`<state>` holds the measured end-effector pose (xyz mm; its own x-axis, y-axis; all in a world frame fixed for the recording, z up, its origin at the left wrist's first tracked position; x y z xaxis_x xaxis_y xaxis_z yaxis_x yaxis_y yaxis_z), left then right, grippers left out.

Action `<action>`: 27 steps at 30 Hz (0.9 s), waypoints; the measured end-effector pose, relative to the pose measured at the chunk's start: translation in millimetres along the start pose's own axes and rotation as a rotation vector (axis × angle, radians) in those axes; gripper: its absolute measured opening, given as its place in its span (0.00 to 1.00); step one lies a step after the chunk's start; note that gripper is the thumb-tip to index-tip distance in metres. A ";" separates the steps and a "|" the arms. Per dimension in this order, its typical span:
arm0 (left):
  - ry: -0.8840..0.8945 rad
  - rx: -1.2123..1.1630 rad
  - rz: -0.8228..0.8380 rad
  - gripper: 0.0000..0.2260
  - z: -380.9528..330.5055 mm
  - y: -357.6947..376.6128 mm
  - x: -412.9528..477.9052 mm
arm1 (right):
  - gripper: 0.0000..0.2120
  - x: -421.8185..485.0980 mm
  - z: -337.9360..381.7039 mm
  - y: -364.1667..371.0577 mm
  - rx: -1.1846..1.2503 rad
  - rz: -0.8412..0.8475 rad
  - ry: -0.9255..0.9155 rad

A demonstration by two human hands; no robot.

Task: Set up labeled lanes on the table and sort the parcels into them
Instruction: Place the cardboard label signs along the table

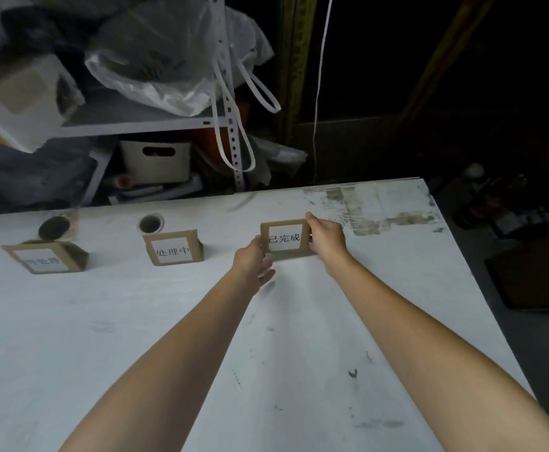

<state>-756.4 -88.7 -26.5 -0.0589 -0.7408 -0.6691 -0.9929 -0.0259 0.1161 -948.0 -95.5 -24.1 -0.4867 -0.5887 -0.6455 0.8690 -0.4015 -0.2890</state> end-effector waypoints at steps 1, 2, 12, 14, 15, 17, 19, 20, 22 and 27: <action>-0.001 0.002 0.016 0.17 1.0 2.9 2.5 | 0.28 1.8 0.5 -0.9 -0.003 -0.002 -0.003; -0.002 0.005 0.034 0.17 2.0 6.4 5.2 | 0.29 3.5 0.1 -1.9 -0.004 0.001 -0.001; -0.035 0.129 0.024 0.18 7.7 13.2 12.2 | 0.36 18.6 -13.3 -3.2 -0.016 0.053 -0.008; -0.036 0.140 0.020 0.18 7.3 13.3 12.4 | 0.35 16.5 -13.1 -2.8 -0.003 0.064 0.003; -0.039 0.141 0.019 0.18 7.5 13.3 11.4 | 0.33 15.5 -13.3 -2.8 -0.004 0.064 0.008; -0.046 0.130 0.034 0.17 8.3 13.2 9.0 | 0.27 12.5 -13.1 -2.1 -0.025 0.061 0.017; -0.048 0.103 0.065 0.18 9.7 13.1 7.8 | 0.24 9.2 -11.6 -2.2 -0.038 0.056 0.016; -0.052 0.090 0.081 0.18 10.7 12.3 7.0 | 0.23 8.1 -11.1 -2.6 -0.035 0.051 0.018; -0.064 0.073 0.102 0.19 12.4 8.7 4.8 | 0.22 7.9 -11.3 -2.2 -0.036 0.047 0.022; -0.054 0.059 0.049 0.15 4.3 -8.3 -4.5 | 0.18 -7.6 -3.5 -4.4 -0.044 0.037 0.016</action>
<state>-748.3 -82.3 -27.6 -0.1115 -0.7030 -0.7024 -0.9930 0.0506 0.1071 -947.8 -86.8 -20.3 -0.4526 -0.5912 -0.6676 0.8898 -0.3482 -0.2950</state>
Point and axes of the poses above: each hand's wrist, its own x-axis towards the middle knuckle, its own y-axis out of the palm, z = x × y, the point moved 7 cm from there along x, towards the middle knuckle, and after that the axes turned 12 degrees about y, right-handed, at the moved point
